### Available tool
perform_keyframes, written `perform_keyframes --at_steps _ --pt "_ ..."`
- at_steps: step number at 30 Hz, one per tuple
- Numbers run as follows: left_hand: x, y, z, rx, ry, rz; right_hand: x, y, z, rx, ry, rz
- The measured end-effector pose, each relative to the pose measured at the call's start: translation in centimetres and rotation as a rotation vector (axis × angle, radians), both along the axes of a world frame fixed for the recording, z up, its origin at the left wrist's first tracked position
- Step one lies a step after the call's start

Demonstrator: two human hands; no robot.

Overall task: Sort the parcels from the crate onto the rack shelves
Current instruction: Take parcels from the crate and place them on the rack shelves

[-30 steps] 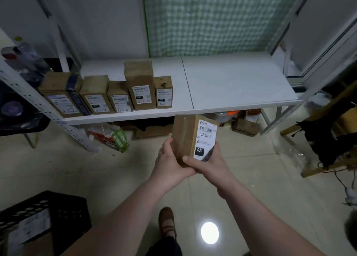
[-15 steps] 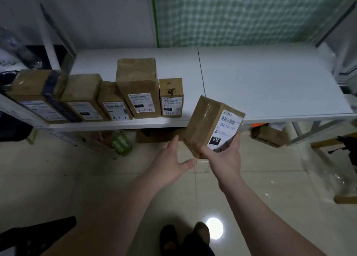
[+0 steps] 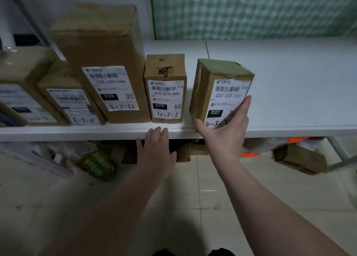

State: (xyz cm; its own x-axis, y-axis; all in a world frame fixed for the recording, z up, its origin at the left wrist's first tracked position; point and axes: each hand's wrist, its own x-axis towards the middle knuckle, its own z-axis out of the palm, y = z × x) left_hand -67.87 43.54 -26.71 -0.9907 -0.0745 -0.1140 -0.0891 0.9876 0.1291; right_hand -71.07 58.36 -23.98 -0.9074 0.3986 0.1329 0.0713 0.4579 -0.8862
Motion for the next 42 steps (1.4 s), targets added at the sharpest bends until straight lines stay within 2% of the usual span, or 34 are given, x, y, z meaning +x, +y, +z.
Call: perform_keyframes --at_steps 6,9,12,17,26,42 --pt "-0.6 -0.2 -5.1 -0.189 0.364 -0.141 -1.2 -1.5 -5.1 0.114 0.116 -0.029" --pt "-1.4 -0.4 -5.9 -0.27 0.438 -0.176 -1.7 -2.3 -6.2 0.158 0.163 -0.076" --pt "-1.9 -0.4 -6.0 -0.316 0.404 -0.172 -2.2 -2.6 -6.5 0.159 0.162 -0.085" --pt "-2.0 -0.4 -5.7 -0.353 0.365 -0.164 -2.1 -1.2 -6.7 0.051 0.133 -0.007" --pt "-1.7 0.1 -4.9 -0.354 0.257 -0.117 -3.4 0.8 -4.8 0.146 -0.08 0.14" --pt "-1.4 0.5 -4.7 -0.34 0.211 -0.117 -4.8 1.2 -4.8 0.245 -0.161 0.157"
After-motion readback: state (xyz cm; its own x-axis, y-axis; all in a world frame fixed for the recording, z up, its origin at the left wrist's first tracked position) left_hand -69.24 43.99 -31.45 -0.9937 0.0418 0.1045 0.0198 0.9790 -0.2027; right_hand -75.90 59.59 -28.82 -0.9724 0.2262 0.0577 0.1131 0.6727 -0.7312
